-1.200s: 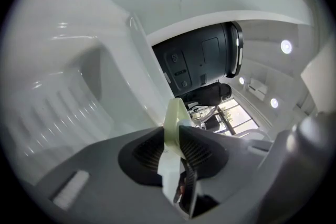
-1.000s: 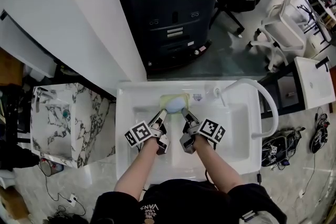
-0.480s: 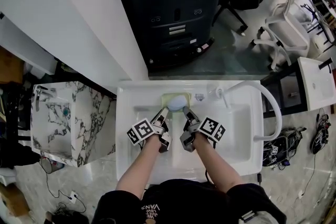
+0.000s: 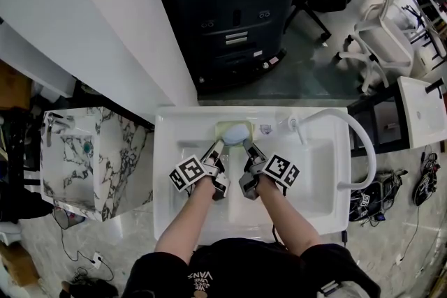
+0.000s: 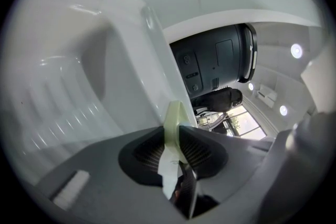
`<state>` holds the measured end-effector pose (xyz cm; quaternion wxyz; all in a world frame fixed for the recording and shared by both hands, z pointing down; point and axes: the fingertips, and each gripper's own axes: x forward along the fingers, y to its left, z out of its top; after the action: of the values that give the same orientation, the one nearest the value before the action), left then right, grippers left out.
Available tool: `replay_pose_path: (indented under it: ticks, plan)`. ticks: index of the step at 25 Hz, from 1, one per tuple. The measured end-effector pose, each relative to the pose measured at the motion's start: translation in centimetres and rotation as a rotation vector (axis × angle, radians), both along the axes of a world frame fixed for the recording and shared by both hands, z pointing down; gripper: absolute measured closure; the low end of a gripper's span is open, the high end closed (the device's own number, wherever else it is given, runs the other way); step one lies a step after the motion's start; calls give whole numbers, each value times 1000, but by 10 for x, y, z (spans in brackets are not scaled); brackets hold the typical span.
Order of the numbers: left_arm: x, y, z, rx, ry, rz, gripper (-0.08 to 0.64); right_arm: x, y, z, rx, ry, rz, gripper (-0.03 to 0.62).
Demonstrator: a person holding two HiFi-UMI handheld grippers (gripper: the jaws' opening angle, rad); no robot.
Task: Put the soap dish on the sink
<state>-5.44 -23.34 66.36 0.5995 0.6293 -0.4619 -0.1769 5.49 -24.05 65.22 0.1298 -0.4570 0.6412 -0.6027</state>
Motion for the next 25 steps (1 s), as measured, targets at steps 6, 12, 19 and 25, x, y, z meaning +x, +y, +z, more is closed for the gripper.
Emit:
replay_pose_path:
  ticks: [6,12,19,25]
  plan:
    - [1,0,-1,12,-6,8,420,0,1,-2,11,15,-7,501]
    - [0,-1,0,4,15,-7,422,7,9,-4,24,67,-20,483]
    - [-1,-1,1,1,25,-19,422,11,33,0,40,201,-113,488]
    - [1,-2,-3,14,32,-18,420,-7,42,-1,56,224,-173,562]
